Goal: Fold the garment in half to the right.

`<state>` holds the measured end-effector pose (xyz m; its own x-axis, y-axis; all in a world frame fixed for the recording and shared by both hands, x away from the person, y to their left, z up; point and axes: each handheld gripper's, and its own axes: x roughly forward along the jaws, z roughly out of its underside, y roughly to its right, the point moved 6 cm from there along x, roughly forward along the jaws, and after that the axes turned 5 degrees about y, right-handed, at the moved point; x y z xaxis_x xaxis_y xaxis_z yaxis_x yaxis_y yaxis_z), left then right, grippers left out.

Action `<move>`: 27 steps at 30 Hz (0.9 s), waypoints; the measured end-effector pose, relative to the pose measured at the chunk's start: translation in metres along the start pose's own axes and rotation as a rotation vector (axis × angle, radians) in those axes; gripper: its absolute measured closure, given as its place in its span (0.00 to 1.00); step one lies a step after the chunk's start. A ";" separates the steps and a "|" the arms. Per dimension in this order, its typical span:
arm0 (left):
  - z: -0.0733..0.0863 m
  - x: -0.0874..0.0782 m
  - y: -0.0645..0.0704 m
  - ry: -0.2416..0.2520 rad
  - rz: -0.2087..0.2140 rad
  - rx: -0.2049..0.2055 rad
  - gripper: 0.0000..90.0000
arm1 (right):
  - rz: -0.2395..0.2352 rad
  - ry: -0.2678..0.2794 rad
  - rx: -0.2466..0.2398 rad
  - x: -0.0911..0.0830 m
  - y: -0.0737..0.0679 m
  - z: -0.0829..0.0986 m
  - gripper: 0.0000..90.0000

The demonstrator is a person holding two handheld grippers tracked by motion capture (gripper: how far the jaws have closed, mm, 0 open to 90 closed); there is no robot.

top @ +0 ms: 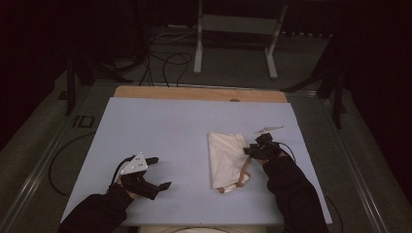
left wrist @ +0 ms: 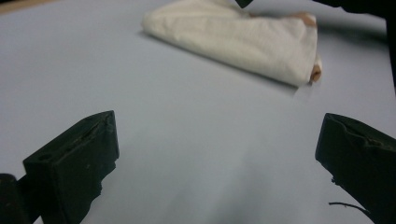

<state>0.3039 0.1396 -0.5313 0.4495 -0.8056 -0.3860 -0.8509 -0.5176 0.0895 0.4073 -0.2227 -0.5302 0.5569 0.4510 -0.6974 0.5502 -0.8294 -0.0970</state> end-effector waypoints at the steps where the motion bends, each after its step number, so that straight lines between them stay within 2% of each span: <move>1: 0.000 -0.001 -0.001 0.009 -0.006 0.003 0.00 | -0.005 0.014 -0.001 -0.001 0.000 -0.007 0.65; 3: 0.001 -0.001 -0.001 0.008 -0.017 0.008 0.00 | -0.019 0.040 0.005 -0.001 -0.001 -0.022 0.61; 5: 0.001 -0.002 -0.002 0.011 -0.021 0.009 0.00 | -0.019 0.040 0.005 -0.001 -0.001 -0.022 0.61; 6: 0.000 -0.005 -0.004 0.033 -0.026 0.009 0.00 | -0.068 0.094 0.035 0.006 0.000 -0.038 0.59; 7: 0.000 -0.005 -0.004 0.033 -0.026 0.009 0.00 | -0.075 0.102 0.044 0.009 0.001 -0.042 0.58; 13: -0.002 -0.006 -0.007 0.055 -0.037 0.006 0.00 | -0.049 0.076 0.082 0.028 0.012 -0.045 0.58; 15: -0.002 -0.007 -0.007 0.063 -0.027 -0.001 0.00 | -0.048 0.046 0.097 0.037 0.015 -0.039 0.62; 18: -0.001 -0.007 -0.008 0.068 -0.026 -0.008 0.00 | -0.043 0.019 0.104 0.042 0.019 -0.032 0.75; 19: -0.001 -0.007 -0.008 0.068 -0.026 -0.008 0.00 | -0.043 0.019 0.104 0.042 0.019 -0.032 0.75; 22: -0.002 -0.006 -0.007 0.067 -0.024 -0.008 0.00 | -0.038 0.004 0.104 0.045 0.021 -0.028 0.89; 23: -0.001 -0.006 -0.007 0.066 -0.025 -0.006 0.00 | -0.040 -0.001 0.091 0.045 0.021 -0.027 0.96; 24: -0.001 -0.005 -0.007 0.066 -0.025 -0.007 0.00 | -0.010 -0.005 0.064 0.045 0.022 -0.028 0.99; 27: -0.001 -0.005 -0.008 0.063 -0.031 -0.007 0.00 | 0.018 0.023 0.042 0.041 0.023 -0.032 1.00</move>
<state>0.3084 0.1475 -0.5290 0.4921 -0.8055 -0.3302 -0.8343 -0.5446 0.0852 0.4630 -0.2130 -0.5380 0.5810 0.4432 -0.6827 0.5137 -0.8502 -0.1148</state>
